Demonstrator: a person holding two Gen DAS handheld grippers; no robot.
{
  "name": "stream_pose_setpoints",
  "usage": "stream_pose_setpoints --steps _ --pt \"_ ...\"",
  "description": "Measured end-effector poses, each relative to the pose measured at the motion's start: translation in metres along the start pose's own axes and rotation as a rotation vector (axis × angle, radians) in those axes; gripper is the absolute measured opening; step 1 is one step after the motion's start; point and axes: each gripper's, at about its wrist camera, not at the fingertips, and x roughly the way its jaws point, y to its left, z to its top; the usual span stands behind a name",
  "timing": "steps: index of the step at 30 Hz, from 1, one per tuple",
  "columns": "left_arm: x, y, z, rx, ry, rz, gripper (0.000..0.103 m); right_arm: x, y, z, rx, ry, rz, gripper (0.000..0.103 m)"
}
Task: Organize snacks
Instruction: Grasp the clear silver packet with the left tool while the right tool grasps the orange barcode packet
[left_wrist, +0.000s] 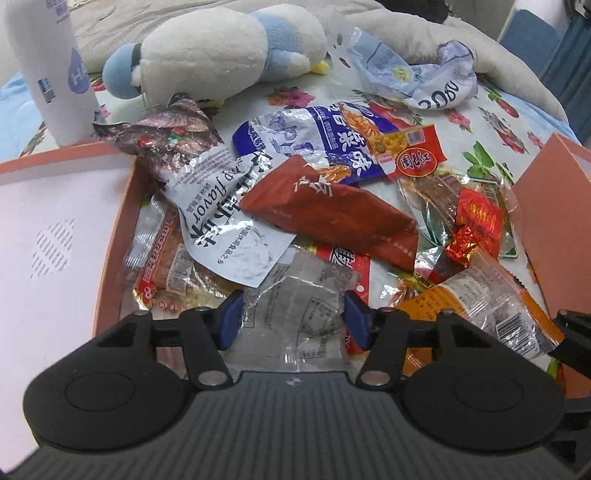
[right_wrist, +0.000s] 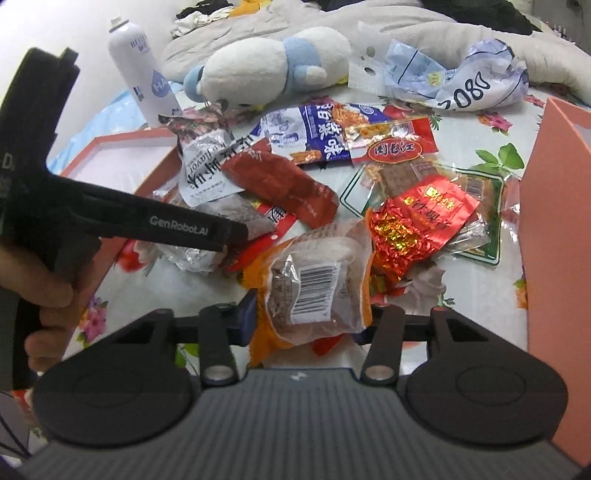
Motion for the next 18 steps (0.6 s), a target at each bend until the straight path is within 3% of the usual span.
stream_pose_setpoints --steps 9,18 --pt "-0.03 -0.005 -0.016 -0.069 -0.012 -0.012 0.057 -0.03 -0.005 -0.009 0.032 -0.031 -0.024 0.047" --pt "-0.092 -0.027 -0.046 -0.089 -0.111 -0.024 0.056 -0.084 0.0 -0.032 0.028 -0.131 -0.053 0.046"
